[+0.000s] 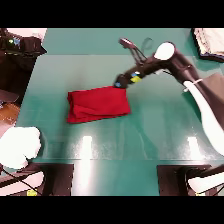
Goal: Fold the shirts.
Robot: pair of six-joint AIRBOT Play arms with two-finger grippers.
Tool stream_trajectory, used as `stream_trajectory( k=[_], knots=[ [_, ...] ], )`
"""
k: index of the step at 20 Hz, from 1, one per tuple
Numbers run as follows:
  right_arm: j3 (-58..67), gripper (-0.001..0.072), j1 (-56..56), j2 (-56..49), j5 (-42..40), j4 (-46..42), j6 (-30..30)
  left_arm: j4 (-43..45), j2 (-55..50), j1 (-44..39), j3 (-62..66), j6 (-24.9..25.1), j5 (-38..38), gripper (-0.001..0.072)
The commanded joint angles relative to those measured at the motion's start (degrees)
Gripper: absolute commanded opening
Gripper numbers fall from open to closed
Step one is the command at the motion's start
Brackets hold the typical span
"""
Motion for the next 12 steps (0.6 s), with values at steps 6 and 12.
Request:
stream_trajectory(
  k=[6,12],
  knots=[
    [-19.4,0.0710,-13.1,-2.2,-1.2,13.5,0.6,-0.4,0.0,0.0,0.0,0.0,-0.1,0.0024],
    [-10.5,0.0709,-4.7,-13.6,-1.3,17.0,0.6,-0.4,0.0,0.0,0.0,0.0,-0.2,0.0024]
  ],
)
